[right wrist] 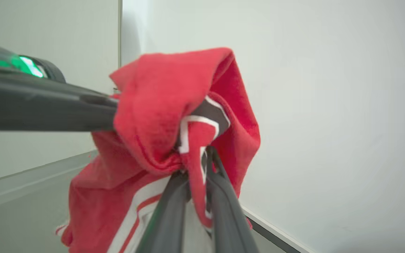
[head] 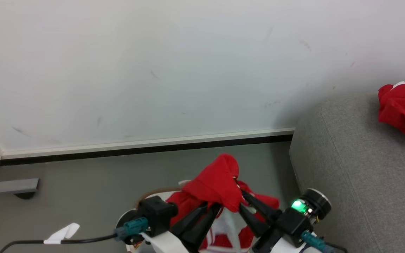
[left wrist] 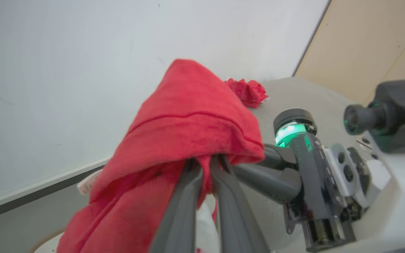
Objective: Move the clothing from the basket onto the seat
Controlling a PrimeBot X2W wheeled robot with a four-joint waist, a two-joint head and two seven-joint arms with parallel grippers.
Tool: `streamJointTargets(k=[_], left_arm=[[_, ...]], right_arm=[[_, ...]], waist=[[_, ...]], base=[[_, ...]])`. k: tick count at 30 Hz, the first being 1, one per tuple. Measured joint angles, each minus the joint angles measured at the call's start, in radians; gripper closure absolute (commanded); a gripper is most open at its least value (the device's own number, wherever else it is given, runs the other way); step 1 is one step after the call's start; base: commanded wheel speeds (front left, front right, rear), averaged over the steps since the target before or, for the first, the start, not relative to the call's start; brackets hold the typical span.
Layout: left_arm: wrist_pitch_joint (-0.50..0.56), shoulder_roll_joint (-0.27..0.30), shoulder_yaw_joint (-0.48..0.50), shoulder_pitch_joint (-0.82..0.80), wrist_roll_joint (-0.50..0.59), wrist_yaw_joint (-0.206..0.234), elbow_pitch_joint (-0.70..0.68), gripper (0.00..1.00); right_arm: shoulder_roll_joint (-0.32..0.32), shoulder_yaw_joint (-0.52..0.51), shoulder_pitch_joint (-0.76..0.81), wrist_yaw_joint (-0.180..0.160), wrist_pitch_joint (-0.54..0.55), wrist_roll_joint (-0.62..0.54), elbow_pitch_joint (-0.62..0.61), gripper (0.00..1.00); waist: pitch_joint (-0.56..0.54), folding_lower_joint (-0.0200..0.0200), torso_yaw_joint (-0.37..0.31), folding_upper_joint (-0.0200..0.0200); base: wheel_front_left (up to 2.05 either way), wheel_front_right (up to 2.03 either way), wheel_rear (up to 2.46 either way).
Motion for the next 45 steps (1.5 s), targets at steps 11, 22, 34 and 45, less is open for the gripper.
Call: streamJointTargets(k=[11,22,34,45], left_arm=[[-0.067,-0.006,0.018,0.000,0.026,0.034,0.089,0.00],[-0.171,-0.049,-0.049,-0.012,0.086,0.007,0.209,0.00],[-0.214,-0.067,-0.064,-0.058,0.099,-0.003,0.262,0.00],[-0.219,-0.065,-0.070,-0.115,0.123,-0.012,0.268,0.00]], right_arm=[[-0.010,-0.175,0.021,0.000,0.000,0.058,-0.053,1.00],[-0.034,-0.333,0.048,0.000,0.000,0.028,-0.107,1.00],[-0.030,-0.406,0.083,0.000,0.000,0.013,-0.147,1.00],[0.011,-0.560,0.073,0.000,0.000,-0.025,-0.183,1.00]], waist=[[0.017,-0.0001,-0.047,0.0000],[0.041,0.0000,-0.185,-0.0001],[0.084,0.0000,-0.364,0.0000],[0.181,0.0000,-0.367,0.0000]], base=[[0.00,0.00,0.00],[0.00,0.00,0.00],[0.00,0.00,0.00],[0.00,0.00,0.00]])
